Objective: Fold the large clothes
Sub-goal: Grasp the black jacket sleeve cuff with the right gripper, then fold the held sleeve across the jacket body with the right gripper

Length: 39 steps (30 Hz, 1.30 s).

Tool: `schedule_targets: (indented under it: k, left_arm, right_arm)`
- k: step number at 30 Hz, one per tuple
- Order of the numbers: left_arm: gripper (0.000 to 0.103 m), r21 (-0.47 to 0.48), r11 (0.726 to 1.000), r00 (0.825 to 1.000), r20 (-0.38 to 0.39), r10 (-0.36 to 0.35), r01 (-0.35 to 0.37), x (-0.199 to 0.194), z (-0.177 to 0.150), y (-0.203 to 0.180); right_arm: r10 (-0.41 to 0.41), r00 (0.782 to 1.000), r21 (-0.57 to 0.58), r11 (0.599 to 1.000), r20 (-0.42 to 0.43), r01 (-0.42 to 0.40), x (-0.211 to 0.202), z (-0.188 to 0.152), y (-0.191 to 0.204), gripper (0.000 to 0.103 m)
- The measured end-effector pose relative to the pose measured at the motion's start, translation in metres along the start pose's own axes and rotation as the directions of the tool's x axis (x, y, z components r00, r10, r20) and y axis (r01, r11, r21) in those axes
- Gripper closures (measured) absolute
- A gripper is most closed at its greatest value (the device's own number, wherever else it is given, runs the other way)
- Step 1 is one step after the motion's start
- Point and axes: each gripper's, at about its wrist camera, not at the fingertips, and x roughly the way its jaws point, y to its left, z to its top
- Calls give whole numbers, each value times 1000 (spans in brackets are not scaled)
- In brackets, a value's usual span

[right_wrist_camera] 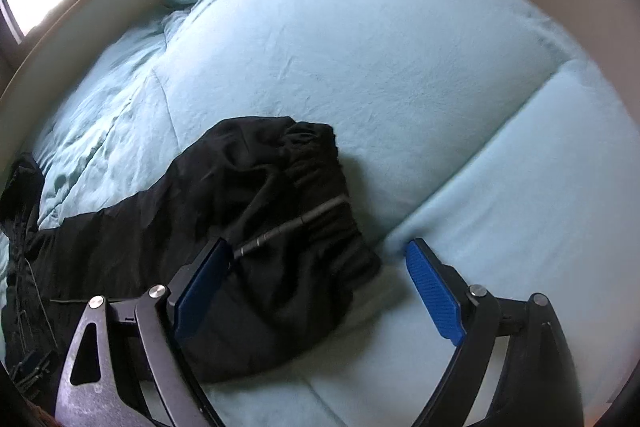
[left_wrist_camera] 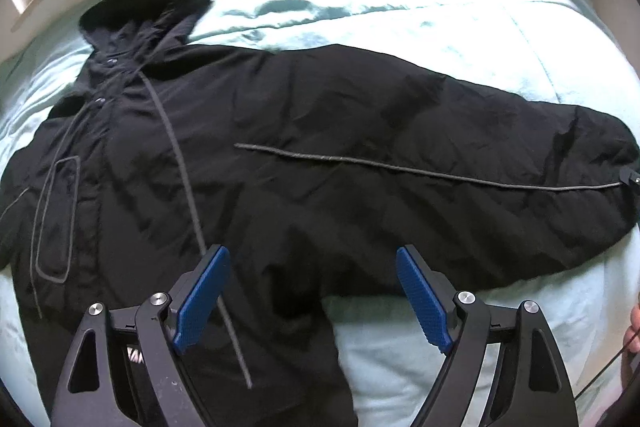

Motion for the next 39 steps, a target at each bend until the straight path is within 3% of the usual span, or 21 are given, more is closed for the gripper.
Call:
schedule_targets:
  k: [3,6,8,11,14,18,22,24,25,26,27,29,32,34,36,37,39]
  left_arm:
    - [17,19,1000,1000,-8,6,-6,15,5,-4]
    - [27,50,999,1000,-22,19,-18,32,9,-8]
    - [31,54,999,999,-39,11,-9,39,10,-8]
    - [31,72,997,999,-45,6,-3,41,11,-9]
    - [31,73,997,999,-46,-1,5,40,13,-8]
    - [31,64,998,999,-49,-12,15,39,13,-9]
    - [31,91,995,999,-34,-28,31,40,16,-17]
    - [31,97,994,999,-30,-42,45,43,20,-20]
    - [32,100,994,998,-28,-52,54,44,22,-23]
    - [39,104,992,997,-26,-70,72,46,25,-26]
    - [43,108,990,996,-28,-85,87,47,27,-29]
    - [60,125,984,992,-37,-124,127,50,30,-40]
    - [62,140,977,987,-24,-160,162,52,30,-52]
    - [62,121,978,985,-34,-169,172,65,32,-53]
    - [62,81,981,979,-122,-163,174,93,33,-51]
    - [62,80,983,978,-137,-156,168,103,33,-50]
    - [62,110,981,981,-133,-145,160,106,33,-54]
  right_arm:
    - [10,1000,-34,999,-6,-10,6,0,12,14]
    - [22,1000,-76,997,-7,-22,2,-5,26,25]
    - [84,996,-81,993,-21,-85,-4,-8,31,45]
    - [259,966,-68,964,9,-257,-25,-12,34,48]
    - [241,971,-72,968,-14,-241,-17,-13,37,47]
    - [236,968,23,972,-83,-235,24,-5,23,46]
    - [342,937,161,931,-73,-327,28,6,4,47]
    - [367,929,159,921,-50,-356,15,7,2,55]
    - [370,928,144,921,-42,-361,10,8,5,65]
    - [375,927,106,923,-25,-371,-4,7,11,72]
    - [385,923,79,920,-5,-383,-15,7,17,73]
    - [365,929,9,931,64,-366,-45,4,26,77]
    - [313,938,-29,950,149,-312,-75,1,21,80]
    - [295,946,-25,955,135,-294,-70,-2,16,80]
    - [235,970,3,972,68,-236,-41,-10,16,80]
    - [188,982,19,982,10,-188,-16,-15,13,80]
    - [131,991,22,991,-29,-130,8,-21,9,80]
